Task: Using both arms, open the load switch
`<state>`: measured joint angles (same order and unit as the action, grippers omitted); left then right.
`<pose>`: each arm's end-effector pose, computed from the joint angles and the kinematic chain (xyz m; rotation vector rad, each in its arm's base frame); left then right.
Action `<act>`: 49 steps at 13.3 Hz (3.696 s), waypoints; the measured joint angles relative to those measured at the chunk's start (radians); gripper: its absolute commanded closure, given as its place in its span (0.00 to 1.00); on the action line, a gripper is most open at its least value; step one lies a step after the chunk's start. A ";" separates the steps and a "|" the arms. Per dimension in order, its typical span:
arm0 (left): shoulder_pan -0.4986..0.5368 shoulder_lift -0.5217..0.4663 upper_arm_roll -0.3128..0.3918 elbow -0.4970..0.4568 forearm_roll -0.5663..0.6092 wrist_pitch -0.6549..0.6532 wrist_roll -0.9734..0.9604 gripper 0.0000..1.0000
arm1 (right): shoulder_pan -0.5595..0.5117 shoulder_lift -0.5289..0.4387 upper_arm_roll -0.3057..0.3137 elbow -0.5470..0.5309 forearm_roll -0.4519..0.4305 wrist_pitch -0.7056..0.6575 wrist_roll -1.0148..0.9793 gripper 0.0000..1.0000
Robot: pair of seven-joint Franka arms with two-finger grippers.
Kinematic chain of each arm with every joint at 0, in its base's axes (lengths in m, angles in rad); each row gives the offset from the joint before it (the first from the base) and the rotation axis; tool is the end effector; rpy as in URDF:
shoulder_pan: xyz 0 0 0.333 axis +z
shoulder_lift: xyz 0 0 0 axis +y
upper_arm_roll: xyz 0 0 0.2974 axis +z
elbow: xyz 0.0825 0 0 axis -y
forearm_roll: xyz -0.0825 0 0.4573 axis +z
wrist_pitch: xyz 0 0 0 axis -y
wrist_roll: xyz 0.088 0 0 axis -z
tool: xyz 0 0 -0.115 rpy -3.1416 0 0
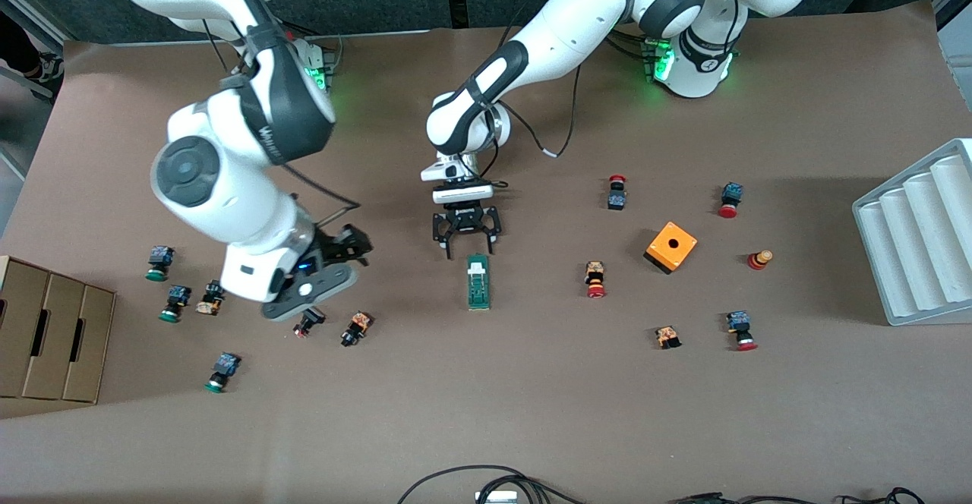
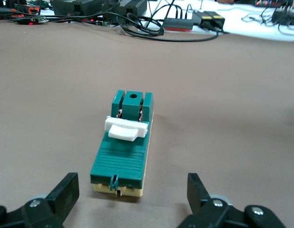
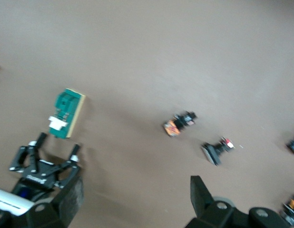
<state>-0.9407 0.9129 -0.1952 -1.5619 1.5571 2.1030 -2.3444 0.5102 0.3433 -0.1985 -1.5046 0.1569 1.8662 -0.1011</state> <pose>0.3586 -0.6227 0.0371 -2.6903 -0.2078 -1.4915 0.6860 0.2504 0.4306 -2.9996 -0.5786 -0.0251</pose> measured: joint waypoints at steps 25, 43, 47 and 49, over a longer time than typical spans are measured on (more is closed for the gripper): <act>0.367 -0.454 0.022 0.025 -1.258 -0.096 2.079 0.00 | -0.253 -0.051 -0.160 0.035 -0.061 -0.207 0.001 0.00; 0.885 -0.690 0.026 0.130 -1.482 -0.508 2.272 0.00 | -0.637 -0.163 0.261 -0.006 -0.151 -0.208 0.083 0.00; 0.965 -0.707 0.027 0.133 -1.483 -0.517 2.352 0.00 | -0.637 -0.170 0.265 -0.007 -0.151 -0.237 0.083 0.00; 0.965 -0.727 0.023 0.133 -1.483 -0.533 2.321 0.00 | -0.637 -0.172 0.264 -0.007 -0.151 -0.259 0.083 0.00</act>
<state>0.0248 0.1863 -0.1721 -1.4289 0.0740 1.5703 -0.0236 -0.1271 0.1717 0.0659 -1.5119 0.0059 1.6067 -0.0179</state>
